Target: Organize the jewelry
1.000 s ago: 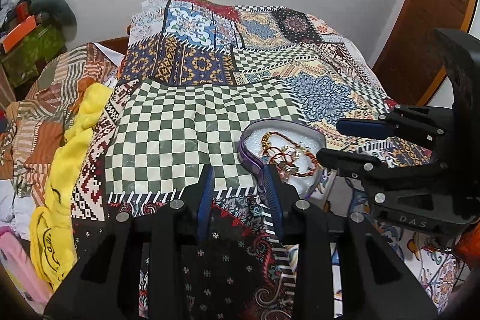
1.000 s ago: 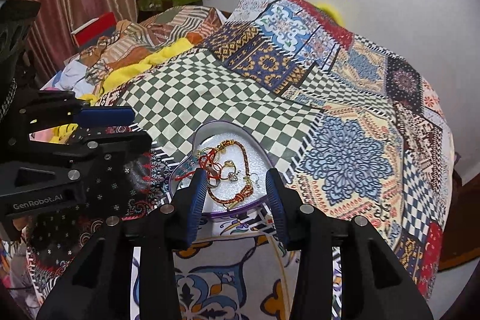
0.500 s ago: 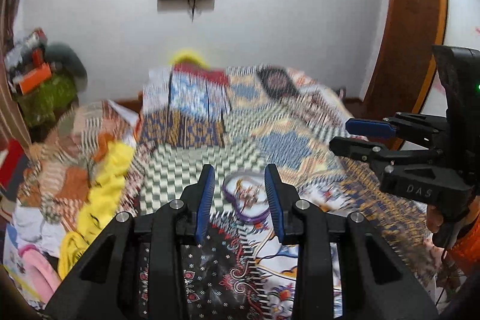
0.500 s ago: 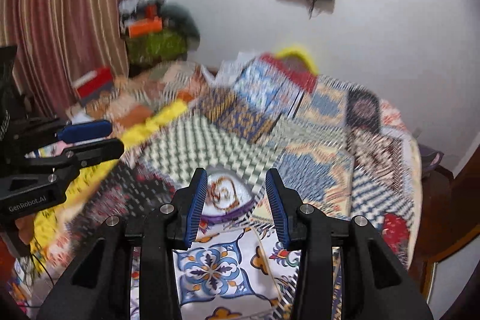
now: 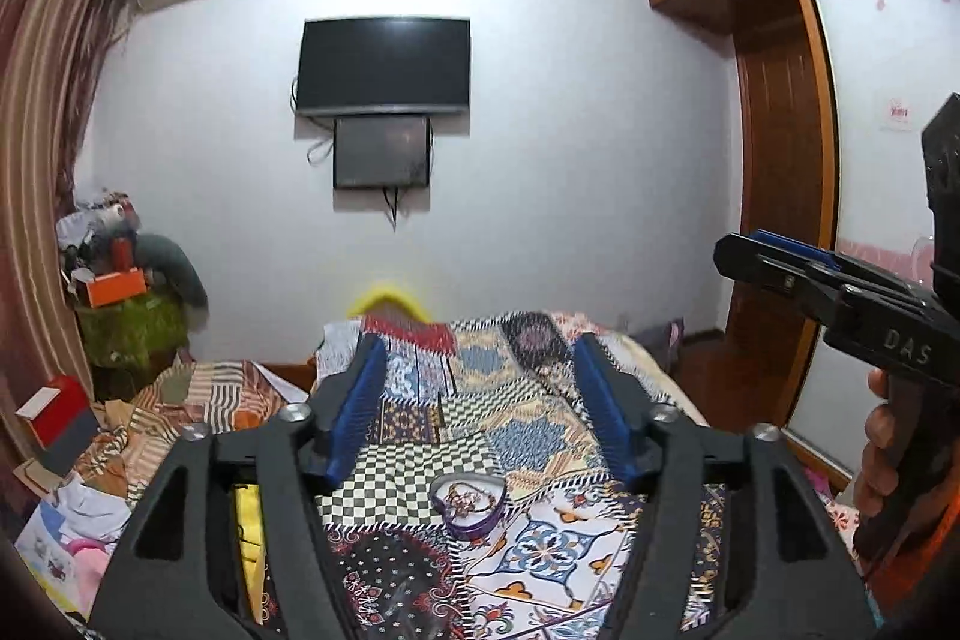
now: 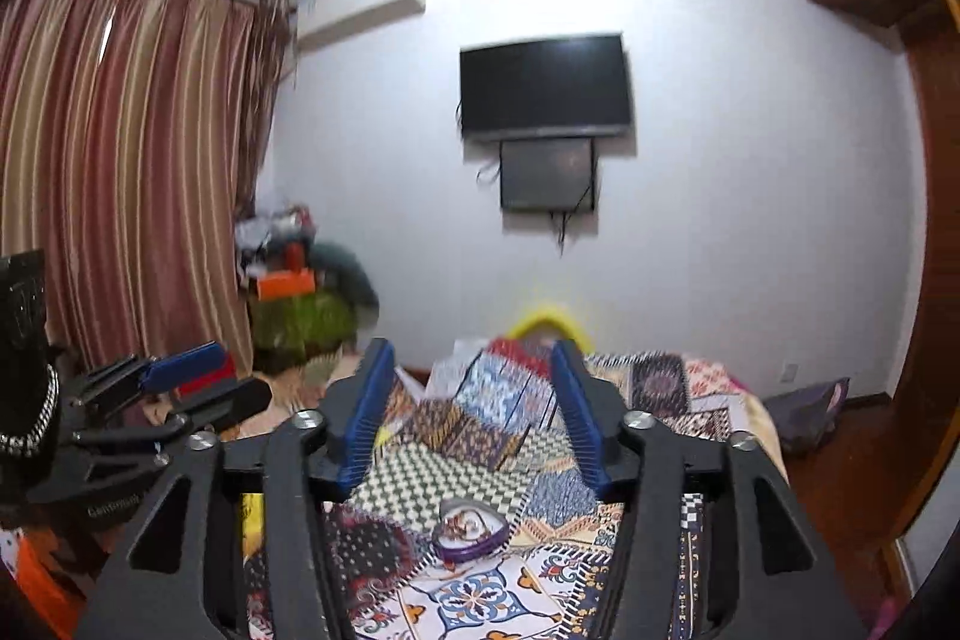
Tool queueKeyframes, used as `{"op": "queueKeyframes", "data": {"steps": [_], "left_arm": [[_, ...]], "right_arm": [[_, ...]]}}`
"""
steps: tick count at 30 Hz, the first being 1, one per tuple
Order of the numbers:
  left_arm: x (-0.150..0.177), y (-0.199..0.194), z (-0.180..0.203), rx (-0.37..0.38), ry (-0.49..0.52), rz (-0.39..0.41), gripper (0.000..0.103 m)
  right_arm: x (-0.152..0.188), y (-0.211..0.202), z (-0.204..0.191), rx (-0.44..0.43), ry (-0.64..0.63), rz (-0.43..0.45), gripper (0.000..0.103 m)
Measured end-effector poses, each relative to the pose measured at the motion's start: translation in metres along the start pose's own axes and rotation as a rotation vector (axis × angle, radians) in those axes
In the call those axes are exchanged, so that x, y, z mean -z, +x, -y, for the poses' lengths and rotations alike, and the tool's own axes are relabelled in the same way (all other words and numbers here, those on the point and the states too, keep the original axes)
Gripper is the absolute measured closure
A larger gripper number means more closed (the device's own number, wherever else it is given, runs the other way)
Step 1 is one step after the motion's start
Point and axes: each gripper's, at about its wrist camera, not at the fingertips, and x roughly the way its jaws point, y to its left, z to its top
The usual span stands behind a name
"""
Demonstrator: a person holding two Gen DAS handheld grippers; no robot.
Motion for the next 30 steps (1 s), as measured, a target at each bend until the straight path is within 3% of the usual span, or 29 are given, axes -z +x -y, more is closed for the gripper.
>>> {"op": "queueKeyframes", "data": {"steps": [4,7,11,30], "left_arm": [[0.002,-0.017,0.007,-0.024,-0.008,0.042,0.011],[0.004,-0.026,0.012,-0.055,-0.009,0.067,0.007],[0.007,-0.03,0.011,-0.067,-0.031,0.074,0.003],[0.017,-0.034,0.012,-0.1,-0.045,0.047,0.003]], "right_arm": [[0.006,-0.012,-0.01,0.038,0.002,0.034,0.029],[0.01,-0.01,-0.012,0.067,0.015,0.044,0.014],[0.012,-0.01,-0.011,0.091,0.029,0.043,0.003],[0.023,-0.033,-0.009,0.08,0.029,0.022,0.002]]}}
